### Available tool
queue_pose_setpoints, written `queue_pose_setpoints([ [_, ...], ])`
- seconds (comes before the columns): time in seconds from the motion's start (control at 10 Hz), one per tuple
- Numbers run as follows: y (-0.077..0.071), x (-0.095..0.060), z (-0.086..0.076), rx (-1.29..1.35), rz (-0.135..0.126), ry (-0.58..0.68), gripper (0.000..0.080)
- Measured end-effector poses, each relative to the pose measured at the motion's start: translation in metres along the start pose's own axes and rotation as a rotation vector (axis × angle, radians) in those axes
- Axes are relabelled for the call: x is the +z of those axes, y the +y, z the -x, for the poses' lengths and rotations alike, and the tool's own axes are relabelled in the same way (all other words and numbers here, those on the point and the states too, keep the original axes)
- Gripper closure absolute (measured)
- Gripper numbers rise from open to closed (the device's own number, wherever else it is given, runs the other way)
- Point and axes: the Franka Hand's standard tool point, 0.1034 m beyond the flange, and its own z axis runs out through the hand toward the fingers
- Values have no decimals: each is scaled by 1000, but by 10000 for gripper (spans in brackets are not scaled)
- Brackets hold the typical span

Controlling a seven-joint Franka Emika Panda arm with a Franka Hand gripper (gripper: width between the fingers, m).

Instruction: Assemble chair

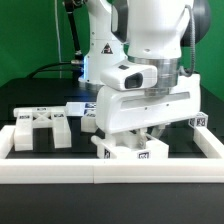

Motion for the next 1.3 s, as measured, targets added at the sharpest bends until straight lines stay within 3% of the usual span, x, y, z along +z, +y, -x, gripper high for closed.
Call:
queue_pose_setpoints([
  [0.5, -30, -3, -39, 142, -9, -10, 765],
  [0.9, -40, -13, -52, 232, -38, -73, 765],
  [1.3, -53, -11, -57, 238, -45, -90, 765],
])
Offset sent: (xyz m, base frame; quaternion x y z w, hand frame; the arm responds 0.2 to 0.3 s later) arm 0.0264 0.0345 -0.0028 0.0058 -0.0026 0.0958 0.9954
